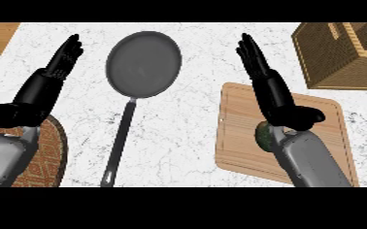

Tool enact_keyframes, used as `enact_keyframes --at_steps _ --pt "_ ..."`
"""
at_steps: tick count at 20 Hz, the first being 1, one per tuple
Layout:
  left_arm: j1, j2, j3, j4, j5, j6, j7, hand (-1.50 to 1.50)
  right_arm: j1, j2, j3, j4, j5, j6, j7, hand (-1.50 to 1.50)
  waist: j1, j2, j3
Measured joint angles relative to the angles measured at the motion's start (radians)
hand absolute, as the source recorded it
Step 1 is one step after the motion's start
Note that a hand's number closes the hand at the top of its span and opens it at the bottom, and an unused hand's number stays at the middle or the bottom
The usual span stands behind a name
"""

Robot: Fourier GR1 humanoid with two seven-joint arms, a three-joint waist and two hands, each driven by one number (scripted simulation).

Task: Pick the squash from the cutting board and place it in the basket

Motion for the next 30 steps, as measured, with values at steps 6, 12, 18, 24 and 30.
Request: enact_keyframes --at_steps 6,12,18,24,30 --pt "0.094 -0.084 0.051 0.021 0.045 0.107 0.021 0.00 0.170 -0.009 -0.112 -0.061 0.102 -0.279 0.022 1.50 -0.047 -0.063 -0.011" --pt "0.172 -0.206 0.030 -0.023 0.081 0.188 0.036 0.00 0.268 0.058 -0.003 -0.044 0.420 -0.590 0.095 -1.50 -0.013 -0.066 -0.014" --pt "0.201 -0.244 0.015 -0.051 0.077 0.224 0.038 0.00 0.315 0.161 -0.047 0.076 0.675 -0.860 0.261 -1.50 -0.011 -0.063 -0.019" --pt "0.229 -0.248 0.022 -0.067 0.071 0.246 0.032 0.00 0.426 0.179 -0.153 0.142 0.847 -0.888 0.431 -1.50 -0.035 -0.064 -0.030" --pt "0.237 -0.246 0.015 -0.085 0.063 0.251 0.033 0.00 0.510 0.182 -0.170 0.150 0.967 -0.787 0.617 -1.50 -0.024 -0.062 -0.039"
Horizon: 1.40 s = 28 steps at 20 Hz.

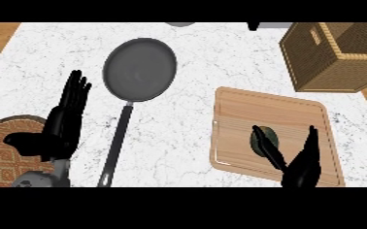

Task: Pick the squash from the cutting board and place it in the basket

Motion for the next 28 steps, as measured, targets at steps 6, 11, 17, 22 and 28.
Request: enact_keyframes --at_steps 6,11,17,22,28 --pt "0.008 -0.006 -0.015 -0.014 -0.008 0.004 0.004 0.00 0.007 0.015 0.035 -0.080 0.116 0.186 0.209 -1.50 0.019 -0.003 0.002" --pt "0.003 -0.011 -0.020 -0.025 -0.013 0.013 0.016 0.00 -0.032 0.026 0.058 -0.183 0.241 0.376 0.424 -1.50 0.021 -0.005 0.008" --pt "0.021 -0.010 -0.024 -0.037 -0.014 0.012 0.022 0.00 -0.089 0.027 0.083 -0.322 0.392 0.639 0.654 -1.50 0.022 -0.007 0.015" --pt "0.018 -0.028 -0.032 -0.046 -0.022 0.025 0.030 0.00 -0.100 0.026 0.138 -0.468 0.459 0.789 0.759 -1.50 0.017 -0.005 0.022" --pt "0.019 -0.030 -0.026 -0.053 -0.027 0.019 0.031 0.00 -0.123 0.025 0.162 -0.547 0.479 0.892 0.784 -1.50 0.024 0.001 0.026"
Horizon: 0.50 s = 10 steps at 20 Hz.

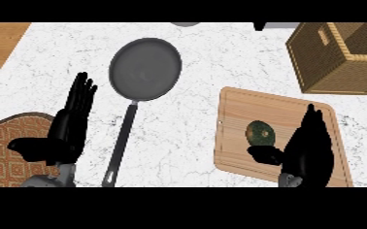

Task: Pick the squash from the cutting board and place it in the basket

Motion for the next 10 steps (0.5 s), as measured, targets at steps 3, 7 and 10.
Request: enact_keyframes --at_steps 3,7,10 --pt "0.003 -0.003 -0.002 -0.011 -0.007 0.002 0.006 0.00 -0.012 -0.001 0.008 -0.011 0.006 0.029 0.001 -1.50 0.004 0.002 0.001" --pt "0.003 0.004 0.011 -0.012 -0.004 -0.011 0.011 0.00 -0.017 -0.001 0.015 -0.013 0.016 0.053 0.001 -1.50 0.006 0.003 0.002" --pt "0.009 0.002 0.007 -0.020 -0.011 -0.011 0.017 0.00 -0.017 -0.002 0.015 0.003 0.031 0.064 0.001 -1.50 0.007 0.003 0.002"
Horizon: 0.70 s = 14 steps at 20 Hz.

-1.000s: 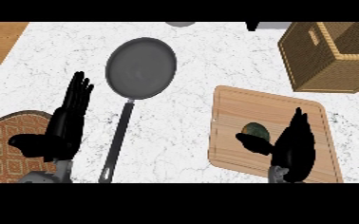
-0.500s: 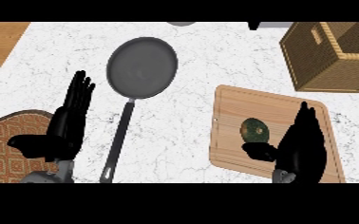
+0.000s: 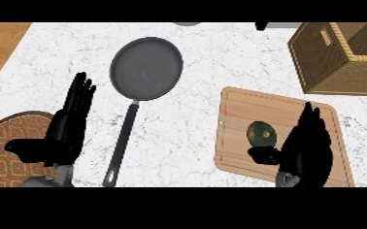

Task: Pick the squash from the cutting board and place it in the basket

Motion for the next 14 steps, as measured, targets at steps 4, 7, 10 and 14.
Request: enact_keyframes --at_steps 4,7,10,14 --pt "0.007 -0.010 0.000 0.005 -0.003 -0.005 -0.005 0.00 -0.004 0.000 -0.010 0.004 0.009 0.011 0.000 -1.50 -0.001 0.001 0.000" --pt "0.009 -0.010 0.007 0.004 -0.008 -0.008 -0.011 0.00 -0.003 -0.001 -0.015 0.010 0.013 0.016 0.000 -1.50 0.000 0.001 0.000" --pt "0.018 -0.022 -0.005 0.001 -0.020 -0.007 -0.018 0.00 -0.015 -0.001 -0.025 0.031 0.007 0.015 0.000 -1.50 0.001 0.001 0.001" --pt "0.007 -0.030 0.000 0.009 -0.026 -0.007 -0.012 0.00 -0.011 -0.001 -0.036 0.036 -0.001 0.017 0.000 -1.50 -0.002 0.001 0.001"
